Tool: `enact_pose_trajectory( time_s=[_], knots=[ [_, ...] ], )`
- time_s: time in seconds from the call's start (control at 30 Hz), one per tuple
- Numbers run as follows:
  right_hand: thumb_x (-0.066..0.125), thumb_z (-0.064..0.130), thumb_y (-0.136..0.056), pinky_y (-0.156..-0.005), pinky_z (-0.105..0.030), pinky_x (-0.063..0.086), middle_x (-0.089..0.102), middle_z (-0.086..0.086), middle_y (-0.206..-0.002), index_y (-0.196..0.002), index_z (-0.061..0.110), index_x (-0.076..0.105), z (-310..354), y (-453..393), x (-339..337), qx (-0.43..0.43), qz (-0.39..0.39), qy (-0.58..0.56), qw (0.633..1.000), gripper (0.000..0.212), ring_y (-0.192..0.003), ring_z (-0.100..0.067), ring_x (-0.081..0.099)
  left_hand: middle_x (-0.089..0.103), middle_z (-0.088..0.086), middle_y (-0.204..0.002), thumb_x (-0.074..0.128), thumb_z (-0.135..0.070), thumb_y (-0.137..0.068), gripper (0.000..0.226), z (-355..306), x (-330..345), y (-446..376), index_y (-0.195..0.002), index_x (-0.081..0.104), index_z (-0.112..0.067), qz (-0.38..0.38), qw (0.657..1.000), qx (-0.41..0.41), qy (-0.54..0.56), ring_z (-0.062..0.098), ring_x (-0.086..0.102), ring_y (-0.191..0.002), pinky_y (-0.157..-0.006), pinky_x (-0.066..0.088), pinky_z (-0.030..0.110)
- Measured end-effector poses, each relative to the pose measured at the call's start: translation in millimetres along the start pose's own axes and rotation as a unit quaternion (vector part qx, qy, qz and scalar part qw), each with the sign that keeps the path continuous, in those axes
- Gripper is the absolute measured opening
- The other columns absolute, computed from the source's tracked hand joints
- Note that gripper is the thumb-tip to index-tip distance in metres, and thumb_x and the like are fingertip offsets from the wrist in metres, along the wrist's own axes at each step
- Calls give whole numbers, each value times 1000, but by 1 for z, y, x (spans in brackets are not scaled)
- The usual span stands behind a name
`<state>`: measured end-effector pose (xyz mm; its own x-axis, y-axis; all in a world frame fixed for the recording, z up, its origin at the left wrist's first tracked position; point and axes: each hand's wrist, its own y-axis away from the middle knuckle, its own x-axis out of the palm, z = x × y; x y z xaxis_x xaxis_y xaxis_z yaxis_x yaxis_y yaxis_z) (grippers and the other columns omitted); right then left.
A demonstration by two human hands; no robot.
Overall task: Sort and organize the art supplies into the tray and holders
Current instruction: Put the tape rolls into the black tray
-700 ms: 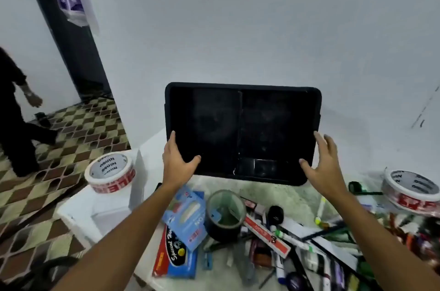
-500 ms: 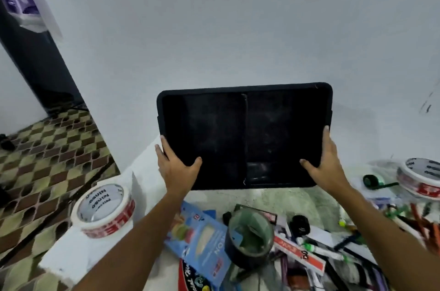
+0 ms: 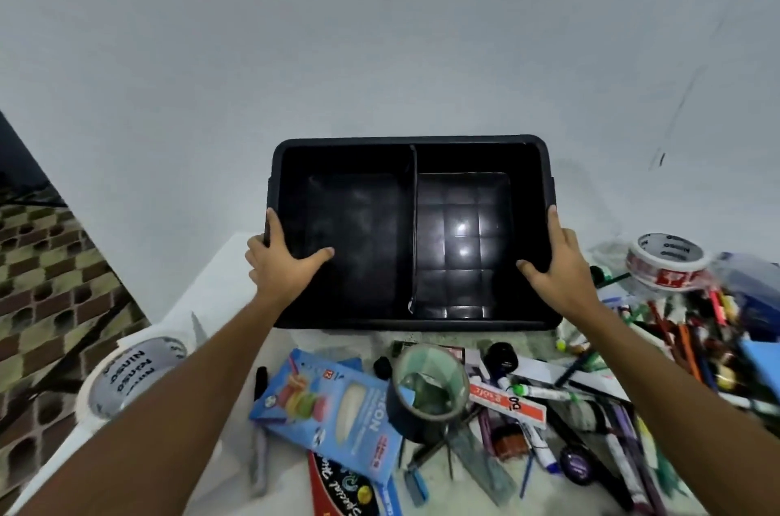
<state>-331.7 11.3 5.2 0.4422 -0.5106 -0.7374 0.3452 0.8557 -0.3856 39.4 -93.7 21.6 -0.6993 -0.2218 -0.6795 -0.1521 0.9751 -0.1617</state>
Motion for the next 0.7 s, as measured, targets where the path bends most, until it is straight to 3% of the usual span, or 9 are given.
enact_pose_trajectory(
  time_s=[0.23,0.4,0.57,0.7],
  knots=[
    [67,36,-87,-85,-42,46,41,-17,-128,-154,19,7,0,2,-3,52,32,38,997,92,-104,-39,53,26,21,-145,74,-56,-73,109,-6,-14,-16,-153,8,-24,125,992,-4,-28,40,24,-136,-110,30,51],
    [66,44,-86,-94,-42,41,41,-22,-135,-154,16,13,-1,-3,-5,93,83,52,991,91,-118,-40,48,46,18,-135,61,-81,-38,126,2,-12,-41,-145,31,-21,197,978,-14,-73,38,45,-123,-101,43,51],
    [66,48,-85,-97,-41,40,42,-24,-138,-153,12,17,-2,-6,-6,124,122,67,983,92,-125,-39,46,57,11,-125,62,-73,-39,115,-7,-12,-43,-135,46,-13,232,970,13,-76,32,54,-112,-99,46,45],
    [65,49,-85,-97,-42,41,45,-25,-136,-152,10,20,-4,-7,-5,128,125,80,981,90,-124,-40,46,56,11,-127,63,-73,-40,117,-4,-10,-48,-137,44,-11,239,969,13,-64,31,55,-111,-98,47,45]
  ],
)
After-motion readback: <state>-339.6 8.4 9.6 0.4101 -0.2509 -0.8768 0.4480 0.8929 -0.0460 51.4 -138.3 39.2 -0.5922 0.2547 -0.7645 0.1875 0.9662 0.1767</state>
